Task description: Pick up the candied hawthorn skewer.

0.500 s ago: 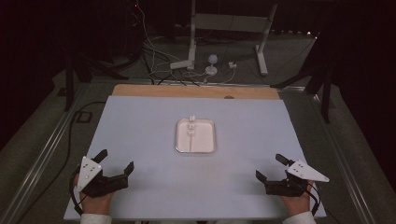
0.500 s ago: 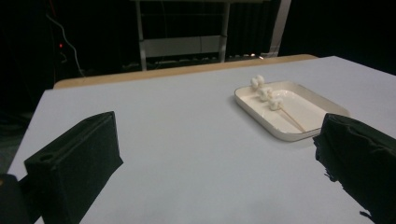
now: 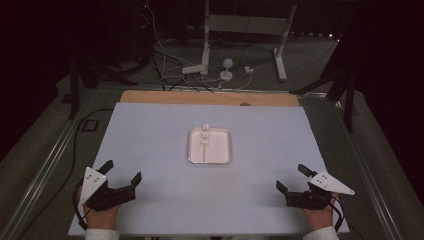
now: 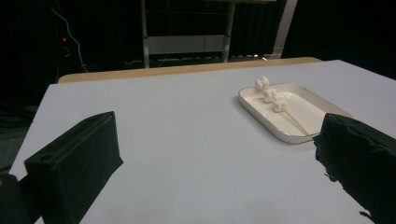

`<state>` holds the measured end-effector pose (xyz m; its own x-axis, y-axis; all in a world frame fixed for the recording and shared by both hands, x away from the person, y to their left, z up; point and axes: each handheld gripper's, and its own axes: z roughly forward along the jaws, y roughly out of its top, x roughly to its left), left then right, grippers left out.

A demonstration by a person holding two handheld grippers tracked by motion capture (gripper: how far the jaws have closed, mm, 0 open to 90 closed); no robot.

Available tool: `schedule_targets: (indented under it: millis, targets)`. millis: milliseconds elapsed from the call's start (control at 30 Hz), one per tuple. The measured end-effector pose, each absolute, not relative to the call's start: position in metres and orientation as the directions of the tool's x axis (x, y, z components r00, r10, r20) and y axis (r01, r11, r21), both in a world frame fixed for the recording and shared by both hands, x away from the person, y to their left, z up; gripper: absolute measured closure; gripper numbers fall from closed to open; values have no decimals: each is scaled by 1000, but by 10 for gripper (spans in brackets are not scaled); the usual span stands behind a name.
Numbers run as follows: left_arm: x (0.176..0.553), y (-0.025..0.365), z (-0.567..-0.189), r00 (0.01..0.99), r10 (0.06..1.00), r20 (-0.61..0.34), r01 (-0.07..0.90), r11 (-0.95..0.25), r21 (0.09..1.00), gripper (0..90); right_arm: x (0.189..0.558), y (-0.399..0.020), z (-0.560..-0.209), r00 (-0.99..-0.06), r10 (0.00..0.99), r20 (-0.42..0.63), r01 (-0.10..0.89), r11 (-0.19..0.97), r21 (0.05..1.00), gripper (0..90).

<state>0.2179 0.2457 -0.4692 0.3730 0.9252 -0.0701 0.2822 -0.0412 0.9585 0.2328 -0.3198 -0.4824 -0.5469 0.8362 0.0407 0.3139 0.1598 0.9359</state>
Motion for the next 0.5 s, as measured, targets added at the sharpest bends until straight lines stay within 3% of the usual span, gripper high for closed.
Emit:
schedule_targets:
  millis: [500]
  targets:
    - [238, 233, -451, 430, 899, -87, 339, -71, 938, 6, 233, -321, -483, -526, 849, 53, 343, 155, 926, 0]
